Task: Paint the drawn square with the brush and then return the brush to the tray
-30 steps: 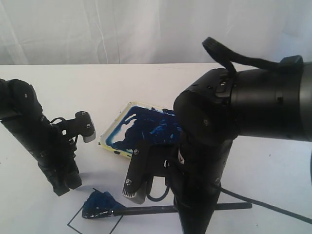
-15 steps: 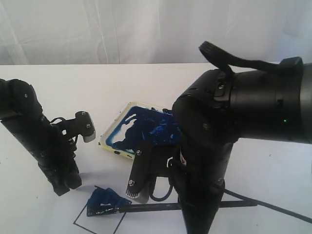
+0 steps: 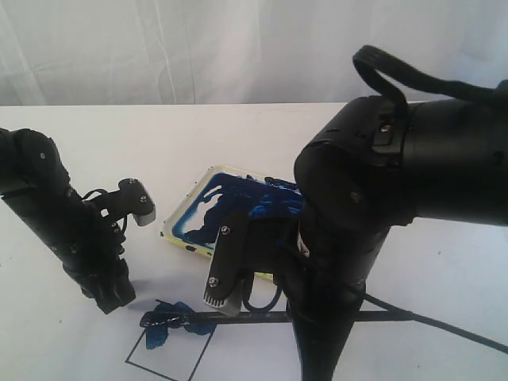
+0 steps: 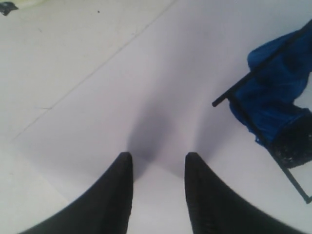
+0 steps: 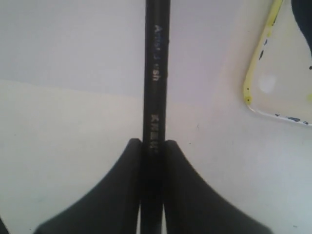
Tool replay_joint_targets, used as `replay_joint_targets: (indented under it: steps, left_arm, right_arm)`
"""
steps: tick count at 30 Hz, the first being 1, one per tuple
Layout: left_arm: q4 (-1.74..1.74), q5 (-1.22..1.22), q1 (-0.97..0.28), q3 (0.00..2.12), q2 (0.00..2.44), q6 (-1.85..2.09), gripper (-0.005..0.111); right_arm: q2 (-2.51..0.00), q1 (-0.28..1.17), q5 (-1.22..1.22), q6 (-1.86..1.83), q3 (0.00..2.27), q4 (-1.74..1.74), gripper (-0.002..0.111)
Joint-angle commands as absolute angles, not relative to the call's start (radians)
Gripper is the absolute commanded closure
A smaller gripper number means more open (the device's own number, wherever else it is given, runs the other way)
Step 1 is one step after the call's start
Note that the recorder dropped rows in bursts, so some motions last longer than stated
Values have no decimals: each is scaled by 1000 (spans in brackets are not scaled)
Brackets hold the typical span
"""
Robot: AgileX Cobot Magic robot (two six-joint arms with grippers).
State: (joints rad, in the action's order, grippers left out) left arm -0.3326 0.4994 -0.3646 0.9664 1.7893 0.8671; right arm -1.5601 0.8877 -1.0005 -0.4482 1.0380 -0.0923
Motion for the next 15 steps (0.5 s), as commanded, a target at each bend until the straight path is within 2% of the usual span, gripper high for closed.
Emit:
replay_joint_targets:
  steps: [1,15]
  left_arm:
    - [-325,514,-371,953,1808,803,65]
    - [-325,514,-371,953,1808,801,65]
  right_arm:
    - [-1568,888,-1000,-441,1035,-104,108]
    - [-1572,888,-1024,-473,1035,-44,108]
